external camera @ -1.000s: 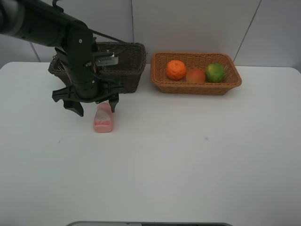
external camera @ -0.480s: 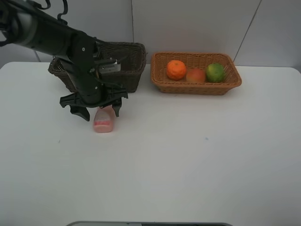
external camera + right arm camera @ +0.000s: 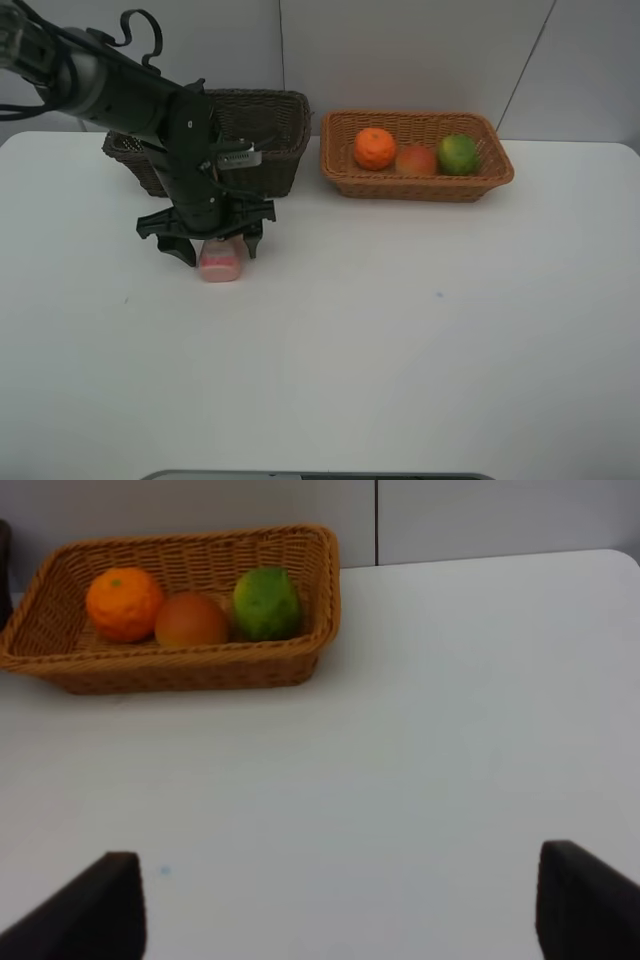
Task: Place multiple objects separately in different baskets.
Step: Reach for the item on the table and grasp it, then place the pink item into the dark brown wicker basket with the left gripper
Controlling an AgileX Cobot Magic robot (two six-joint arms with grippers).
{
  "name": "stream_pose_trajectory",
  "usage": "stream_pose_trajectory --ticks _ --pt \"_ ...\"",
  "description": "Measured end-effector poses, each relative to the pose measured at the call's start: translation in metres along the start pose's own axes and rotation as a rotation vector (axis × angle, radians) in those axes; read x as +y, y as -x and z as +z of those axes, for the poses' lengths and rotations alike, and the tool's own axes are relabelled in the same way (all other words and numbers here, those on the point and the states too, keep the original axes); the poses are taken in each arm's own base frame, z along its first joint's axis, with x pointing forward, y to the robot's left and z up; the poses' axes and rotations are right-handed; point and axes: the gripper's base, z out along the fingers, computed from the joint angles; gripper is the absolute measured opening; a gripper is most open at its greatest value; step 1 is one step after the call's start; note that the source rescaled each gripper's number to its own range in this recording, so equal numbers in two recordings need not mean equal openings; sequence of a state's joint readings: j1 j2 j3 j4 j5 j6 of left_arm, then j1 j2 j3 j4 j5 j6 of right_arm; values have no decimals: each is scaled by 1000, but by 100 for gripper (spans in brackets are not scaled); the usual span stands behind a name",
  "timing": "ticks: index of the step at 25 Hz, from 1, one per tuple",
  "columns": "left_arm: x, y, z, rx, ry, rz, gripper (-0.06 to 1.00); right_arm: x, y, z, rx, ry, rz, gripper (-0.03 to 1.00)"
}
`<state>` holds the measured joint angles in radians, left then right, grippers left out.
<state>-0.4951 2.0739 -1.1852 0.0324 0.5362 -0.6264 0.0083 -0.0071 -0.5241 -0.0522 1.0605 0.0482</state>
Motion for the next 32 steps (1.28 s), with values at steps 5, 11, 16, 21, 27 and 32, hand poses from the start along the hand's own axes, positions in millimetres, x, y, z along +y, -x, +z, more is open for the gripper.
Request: stream_pose_trajectory --ticks 5,11,16,21,27,32 --pt "-1 1 0 -4 -3 0 98 0 0 0 0 0 0 61" --pt "0 -1 6 16 8 -5 98 0 0 0 0 0 0 61" --pt "1 -2 6 31 12 -13 92 0 0 0 0 0 0 61" --pt "1 -3 7 37 13 -17 69 0 0 0 0 0 0 61" --pt "1 -3 7 37 13 -48 69 0 0 0 0 0 0 61" --pt "1 -3 8 39 14 -49 69 0 0 0 0 0 0 61"
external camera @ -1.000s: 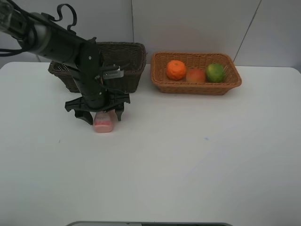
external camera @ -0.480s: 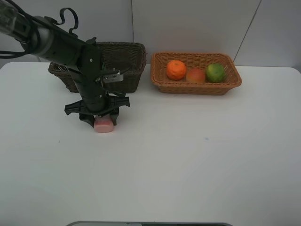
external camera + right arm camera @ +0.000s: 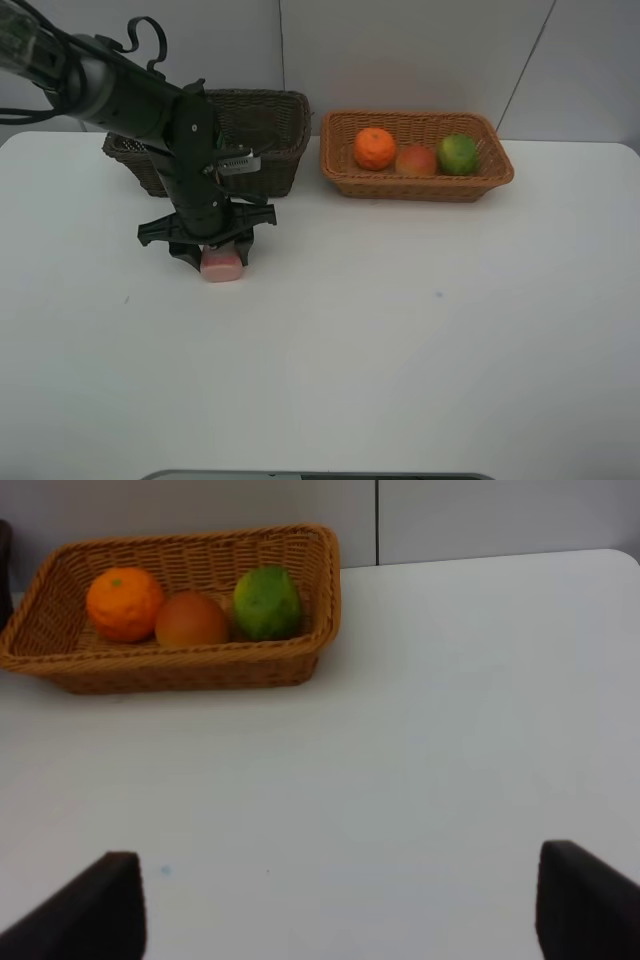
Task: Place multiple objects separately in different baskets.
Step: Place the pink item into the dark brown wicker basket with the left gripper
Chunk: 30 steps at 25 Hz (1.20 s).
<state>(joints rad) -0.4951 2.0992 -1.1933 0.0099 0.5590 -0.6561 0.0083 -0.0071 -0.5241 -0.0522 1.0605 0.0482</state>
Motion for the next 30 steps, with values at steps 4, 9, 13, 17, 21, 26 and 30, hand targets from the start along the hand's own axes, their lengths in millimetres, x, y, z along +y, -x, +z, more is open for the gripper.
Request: stream_pose_trajectory --ticks 4,9,13,17,21,26,30 --pt "0 0 0 0 0 0 69 0 0 0 0 0 0 61" --pt "0 0 0 0 0 0 69 0 0 0 0 0 0 61" --pt "0 0 0 0 0 0 69 0 0 0 0 0 0 61" --pt "-1 1 -10 -11 -7 9 69 0 0 0 0 0 0 61" --pt "-2 4 -46 -49 -31 64 69 0 0 0 0 0 0 61" --pt "0 6 -98 -141 -51 134 69 0 0 0 0 0 0 61" --pt "13 10 -125 -212 -7 183 69 0 0 0 0 0 0 61"
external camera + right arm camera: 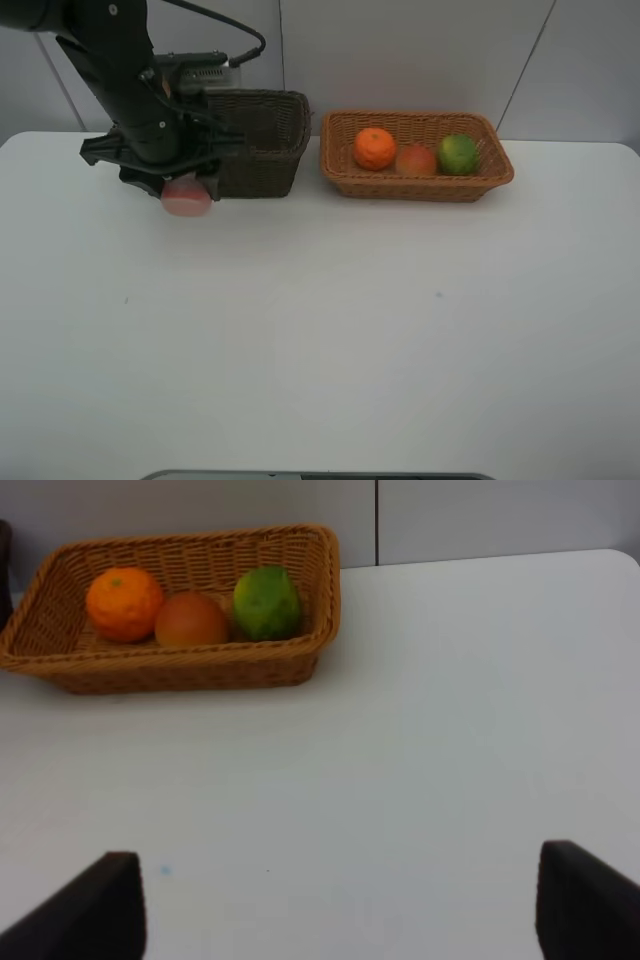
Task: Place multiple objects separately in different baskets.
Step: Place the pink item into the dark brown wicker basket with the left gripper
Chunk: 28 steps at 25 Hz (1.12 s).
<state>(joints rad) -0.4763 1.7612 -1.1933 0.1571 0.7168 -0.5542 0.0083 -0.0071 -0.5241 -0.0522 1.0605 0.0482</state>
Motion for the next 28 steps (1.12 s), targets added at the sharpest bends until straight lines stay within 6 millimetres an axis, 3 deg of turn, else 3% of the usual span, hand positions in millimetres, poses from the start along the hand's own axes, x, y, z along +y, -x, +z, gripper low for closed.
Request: stream_pose_trajectory --ticks 5,16,21,28 --pt "20 18 -18 -138 14 11 69 0 0 0 0 0 0 61" --pt "57 60 -21 -471 6 91 69 0 0 0 0 0 0 61" --pt "72 74 -10 -575 -14 127 69 0 0 0 0 1 0 61" --pt "84 75 36 -539 -27 128 69 0 0 0 0 1 0 61"
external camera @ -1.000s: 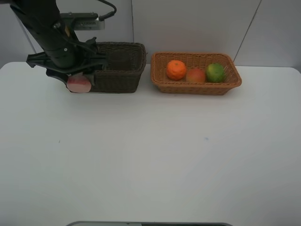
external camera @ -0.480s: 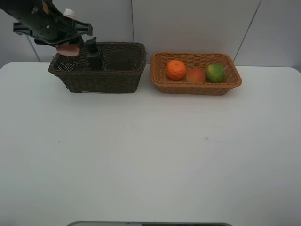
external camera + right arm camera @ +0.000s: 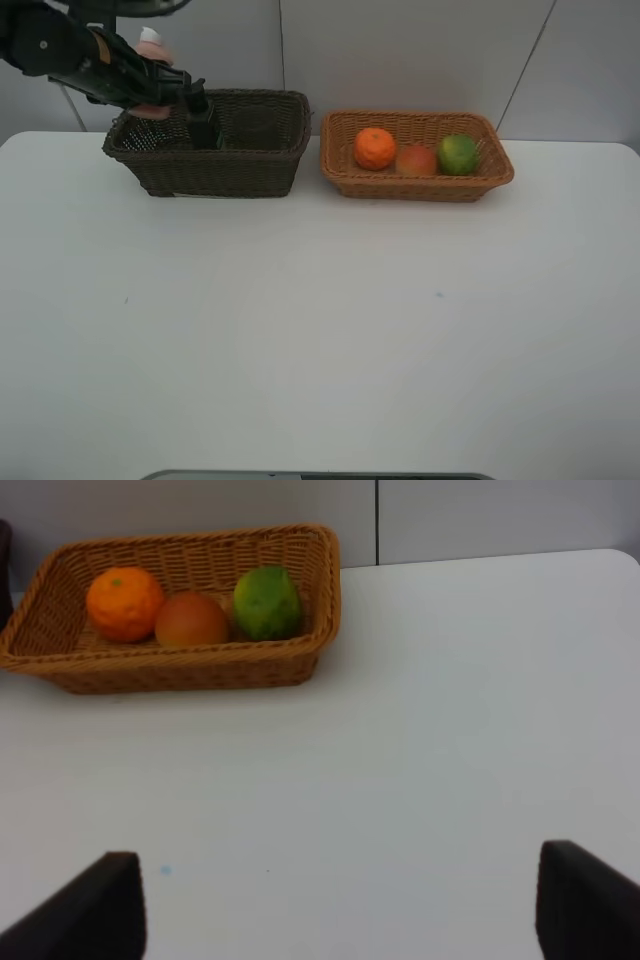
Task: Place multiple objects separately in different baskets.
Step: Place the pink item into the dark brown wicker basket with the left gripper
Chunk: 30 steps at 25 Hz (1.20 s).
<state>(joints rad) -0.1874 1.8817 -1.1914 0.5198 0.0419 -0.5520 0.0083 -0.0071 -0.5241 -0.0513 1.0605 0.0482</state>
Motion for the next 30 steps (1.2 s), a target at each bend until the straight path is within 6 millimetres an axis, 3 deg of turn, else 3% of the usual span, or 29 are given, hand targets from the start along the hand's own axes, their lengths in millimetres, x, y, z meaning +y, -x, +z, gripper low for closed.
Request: stream_pose_trajectory --ticks 6,16,27,30 --pt "10 -13 12 52 27 -13 69 0 0 0 0 0 0 61" --pt "11 -37 40 83 -5 -17 69 0 0 0 0 -1 0 61" --pt "11 -38 42 82 -7 -61 70 0 0 0 0 -1 0 61" --pt "11 -33 38 62 -9 -71 86 0 0 0 0 -1 0 61"
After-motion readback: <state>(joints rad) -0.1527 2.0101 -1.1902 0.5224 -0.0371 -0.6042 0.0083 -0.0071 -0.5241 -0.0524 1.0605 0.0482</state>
